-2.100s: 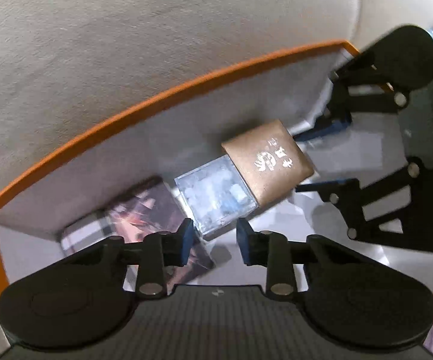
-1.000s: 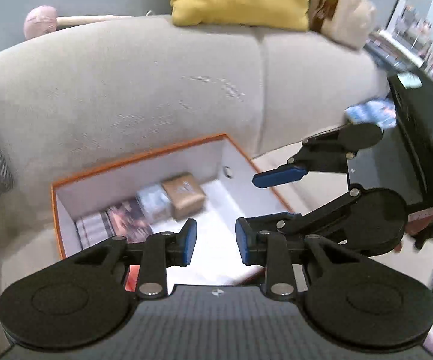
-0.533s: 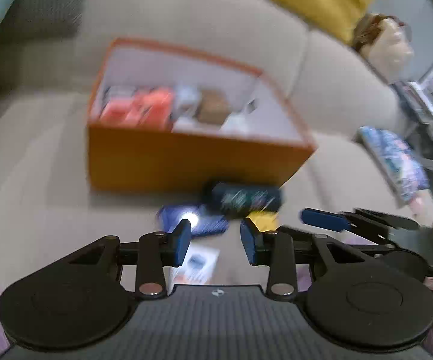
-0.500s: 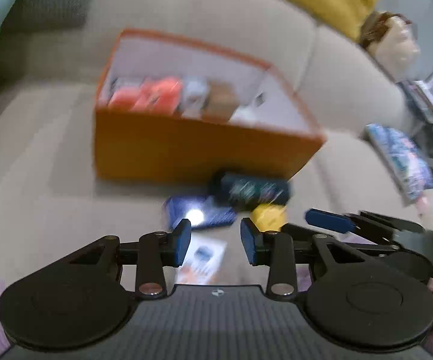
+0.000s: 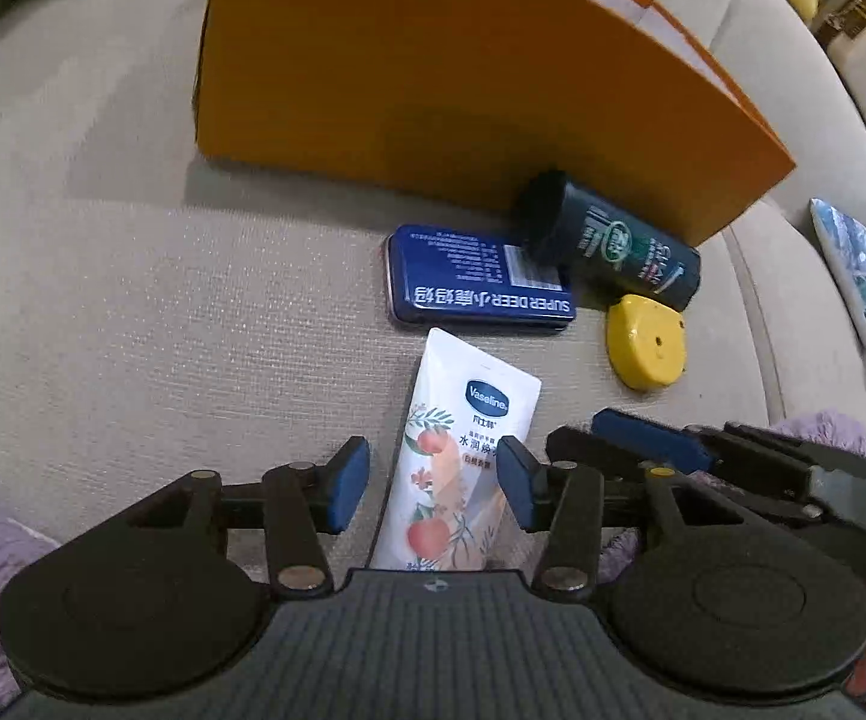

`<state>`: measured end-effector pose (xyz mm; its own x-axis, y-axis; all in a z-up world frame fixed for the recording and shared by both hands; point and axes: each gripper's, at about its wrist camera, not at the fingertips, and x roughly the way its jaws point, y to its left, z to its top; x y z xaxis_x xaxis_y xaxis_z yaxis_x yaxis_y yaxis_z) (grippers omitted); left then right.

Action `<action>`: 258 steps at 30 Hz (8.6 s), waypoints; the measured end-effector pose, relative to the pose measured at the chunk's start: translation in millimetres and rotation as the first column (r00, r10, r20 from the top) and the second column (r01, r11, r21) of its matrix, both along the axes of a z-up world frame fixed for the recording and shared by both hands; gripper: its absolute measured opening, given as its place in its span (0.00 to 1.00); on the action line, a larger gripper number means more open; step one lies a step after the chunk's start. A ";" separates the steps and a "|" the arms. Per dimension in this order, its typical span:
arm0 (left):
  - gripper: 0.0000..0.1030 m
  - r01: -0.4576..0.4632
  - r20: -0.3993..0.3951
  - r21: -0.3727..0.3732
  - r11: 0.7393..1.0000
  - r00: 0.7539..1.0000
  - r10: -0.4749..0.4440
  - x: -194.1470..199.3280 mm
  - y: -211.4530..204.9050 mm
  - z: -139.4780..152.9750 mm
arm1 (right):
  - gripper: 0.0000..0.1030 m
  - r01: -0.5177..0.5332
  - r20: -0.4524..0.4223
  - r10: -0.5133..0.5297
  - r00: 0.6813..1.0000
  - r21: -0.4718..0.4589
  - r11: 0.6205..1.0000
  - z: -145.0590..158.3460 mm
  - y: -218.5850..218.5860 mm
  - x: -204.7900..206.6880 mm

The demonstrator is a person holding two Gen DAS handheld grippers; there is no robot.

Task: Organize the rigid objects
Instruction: 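Grasp the white Vaseline tube with the left tool, then grasp the dark CLEAR bottle with the right tool while the left tool holds the tube, then lift the tube and CLEAR bottle with both tools toward the orange box, then lower the tube and bottle into the box and open both tools, then grasp the blue SUPER DEER tin with the left tool while the right tool grasps the yellow tape measure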

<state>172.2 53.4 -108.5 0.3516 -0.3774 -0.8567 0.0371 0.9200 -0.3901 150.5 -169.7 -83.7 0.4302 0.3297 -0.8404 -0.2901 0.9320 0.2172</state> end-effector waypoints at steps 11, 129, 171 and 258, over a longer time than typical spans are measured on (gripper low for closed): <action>0.31 -0.004 0.002 -0.035 0.999 1.000 0.004 2.6 0.8 0.0 | 0.37 -0.061 0.024 0.062 0.998 -0.020 0.998 -7.7 19.2 3.7; 0.19 -0.043 0.264 -0.011 0.999 0.963 0.045 8.2 -0.4 44.3 | 0.40 -0.295 0.198 0.789 0.582 -0.852 0.432 -39.4 48.2 -36.1; 0.19 0.255 0.364 0.139 0.957 0.885 -0.289 154.3 -32.0 117.7 | 0.38 0.069 -0.064 -0.097 0.993 -0.346 0.936 85.8 16.7 220.5; 0.51 0.417 0.285 0.302 0.857 0.819 -0.499 36.7 -51.8 105.8 | 0.54 0.054 0.140 -0.045 0.989 -0.064 0.996 106.5 -53.0 49.4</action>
<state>208.9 1.7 -2.7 0.4688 -0.3892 -0.7930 0.5682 0.8202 -0.0667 200.0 -222.7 22.8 0.5583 0.2496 -0.7912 -0.2662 0.9571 0.1141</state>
